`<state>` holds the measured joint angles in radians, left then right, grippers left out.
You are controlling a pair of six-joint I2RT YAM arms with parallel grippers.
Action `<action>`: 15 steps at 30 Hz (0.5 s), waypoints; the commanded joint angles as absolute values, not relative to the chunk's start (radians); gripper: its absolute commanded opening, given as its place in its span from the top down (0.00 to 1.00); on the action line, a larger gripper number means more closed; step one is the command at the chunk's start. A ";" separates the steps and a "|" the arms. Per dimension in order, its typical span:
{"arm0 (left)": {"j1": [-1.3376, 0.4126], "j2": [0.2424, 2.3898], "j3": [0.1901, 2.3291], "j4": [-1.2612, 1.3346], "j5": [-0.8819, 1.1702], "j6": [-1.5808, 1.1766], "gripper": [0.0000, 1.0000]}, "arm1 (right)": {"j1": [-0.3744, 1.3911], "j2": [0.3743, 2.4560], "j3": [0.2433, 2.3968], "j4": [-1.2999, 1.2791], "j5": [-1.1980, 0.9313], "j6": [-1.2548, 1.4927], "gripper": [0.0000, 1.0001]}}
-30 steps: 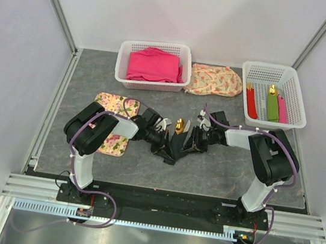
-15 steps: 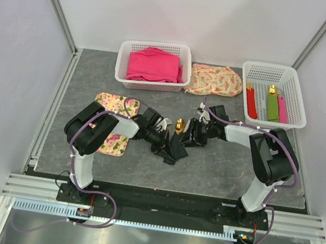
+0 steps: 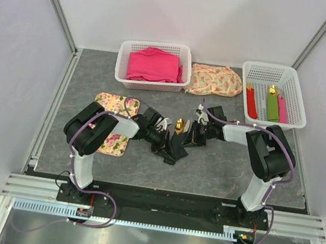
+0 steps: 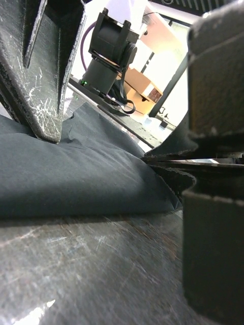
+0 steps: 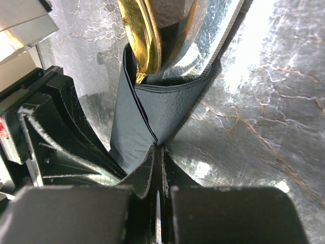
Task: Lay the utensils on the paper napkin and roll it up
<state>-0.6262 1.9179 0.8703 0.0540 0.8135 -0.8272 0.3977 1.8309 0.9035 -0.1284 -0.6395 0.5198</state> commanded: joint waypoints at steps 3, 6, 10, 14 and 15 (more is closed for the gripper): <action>-0.630 1.813 0.831 0.124 0.750 -0.793 0.81 | 0.403 1.862 0.871 -0.127 -0.583 0.480 1.00; -0.630 1.764 0.837 0.167 0.756 -0.802 0.72 | 0.403 1.862 0.868 -0.127 -0.580 0.479 1.00; -0.632 1.756 0.861 0.172 0.752 -0.801 0.68 | 0.400 1.862 0.861 -0.126 -0.578 0.474 1.00; -0.632 1.793 0.887 0.127 0.706 -0.776 0.65 | 0.403 1.861 0.853 -0.126 -0.578 0.476 1.00; -0.632 1.811 0.896 0.120 0.700 -0.770 0.65 | 0.405 1.859 0.851 -0.124 -0.578 0.476 1.00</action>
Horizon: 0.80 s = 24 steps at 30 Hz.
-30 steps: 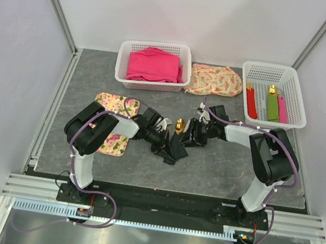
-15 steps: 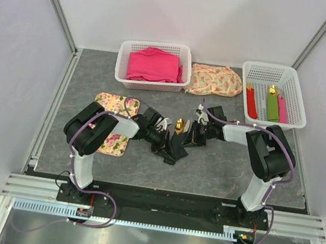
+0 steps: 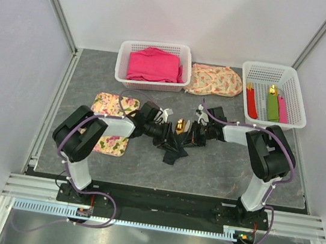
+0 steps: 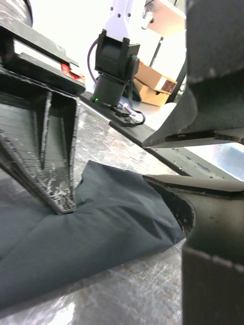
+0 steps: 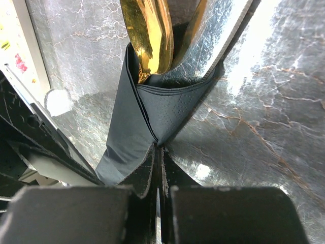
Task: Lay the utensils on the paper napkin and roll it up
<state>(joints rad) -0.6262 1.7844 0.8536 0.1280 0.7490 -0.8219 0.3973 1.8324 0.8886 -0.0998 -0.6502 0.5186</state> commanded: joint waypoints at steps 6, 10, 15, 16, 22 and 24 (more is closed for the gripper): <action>-0.678 1.881 0.946 0.058 0.690 -0.724 0.69 | 0.403 1.859 0.842 -0.124 -0.586 0.477 1.00; -0.686 1.937 0.948 0.006 0.672 -0.698 0.79 | 0.403 1.855 0.851 -0.123 -0.617 0.485 0.92; -0.686 1.974 0.982 -0.064 0.670 -0.672 0.86 | 0.403 1.835 0.871 -0.123 -0.623 0.508 0.57; -0.687 1.977 0.988 -0.075 0.667 -0.669 0.88 | 0.402 1.829 0.876 -0.124 -0.621 0.508 0.54; -0.687 1.976 0.988 -0.089 0.655 -0.663 0.90 | 0.402 1.838 0.923 -0.135 -0.612 0.514 0.52; -0.687 1.976 0.988 -0.089 0.655 -0.663 0.90 | 0.402 1.845 0.934 -0.137 -0.612 0.514 0.53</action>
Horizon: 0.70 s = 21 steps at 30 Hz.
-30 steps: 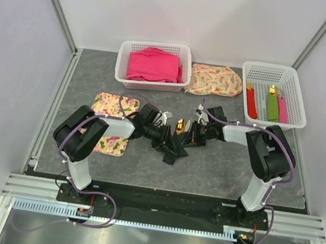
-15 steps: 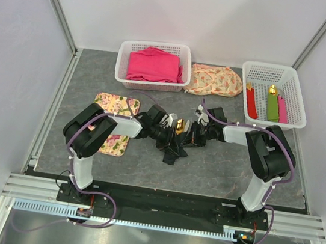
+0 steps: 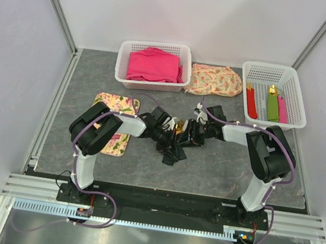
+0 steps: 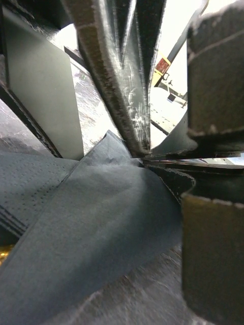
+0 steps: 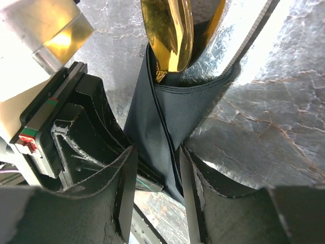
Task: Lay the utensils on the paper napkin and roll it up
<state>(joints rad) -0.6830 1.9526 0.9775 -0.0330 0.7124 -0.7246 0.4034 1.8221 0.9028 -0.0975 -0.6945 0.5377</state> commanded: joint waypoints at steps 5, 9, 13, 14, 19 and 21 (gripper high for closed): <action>-0.689 1.974 0.989 -0.091 0.657 -0.660 0.90 | 0.403 1.864 0.927 -0.161 -0.597 0.485 0.55; -0.687 1.973 0.988 -0.086 0.655 -0.663 0.89 | 0.403 1.864 0.905 -0.173 -0.603 0.471 0.59; -0.687 1.965 0.986 -0.081 0.646 -0.666 0.89 | 0.405 1.853 0.884 -0.186 -0.618 0.456 0.63; -0.687 1.967 0.988 -0.078 0.646 -0.667 0.89 | 0.406 1.853 0.879 -0.187 -0.626 0.453 0.63; -0.686 1.967 0.991 -0.066 0.643 -0.676 0.89 | 0.422 1.864 0.862 -0.189 -0.627 0.440 0.81; -0.686 1.954 0.989 -0.058 0.640 -0.680 0.88 | 0.423 1.873 0.862 -0.192 -0.615 0.422 0.97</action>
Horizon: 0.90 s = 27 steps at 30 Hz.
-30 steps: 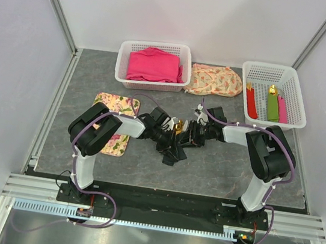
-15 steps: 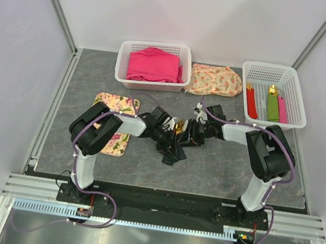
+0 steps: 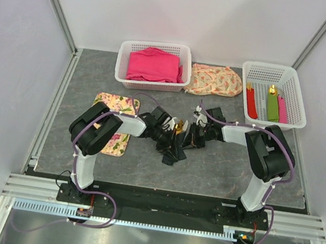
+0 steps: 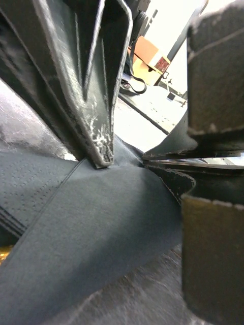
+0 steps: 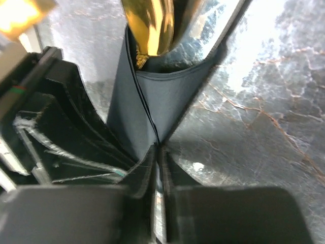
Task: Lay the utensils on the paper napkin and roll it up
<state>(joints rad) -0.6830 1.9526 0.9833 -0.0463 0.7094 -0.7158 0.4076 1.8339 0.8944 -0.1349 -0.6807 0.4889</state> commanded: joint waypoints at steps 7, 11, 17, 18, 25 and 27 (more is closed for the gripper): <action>-0.654 1.786 0.894 0.144 0.666 -0.761 0.70 | 0.423 1.908 0.868 -0.201 -0.558 0.382 1.00; -0.621 1.723 0.881 0.163 0.675 -0.764 0.66 | 0.422 1.913 0.876 -0.202 -0.548 0.371 1.00; -0.640 1.779 0.870 0.101 0.678 -0.741 0.72 | 0.422 1.914 0.877 -0.202 -0.549 0.374 1.00; -0.647 1.789 0.865 0.097 0.680 -0.741 0.74 | 0.423 1.913 0.879 -0.199 -0.551 0.376 1.00; -0.676 1.877 0.862 0.019 0.647 -0.747 0.91 | 0.420 1.898 0.897 -0.201 -0.555 0.388 1.00; -0.676 1.916 0.886 0.006 0.634 -0.750 0.98 | 0.419 1.887 0.911 -0.201 -0.555 0.399 1.00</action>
<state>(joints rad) -0.6765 1.8549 0.8623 0.0601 0.6754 -0.7429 0.4107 1.8500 0.9054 -0.1497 -0.7002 0.4473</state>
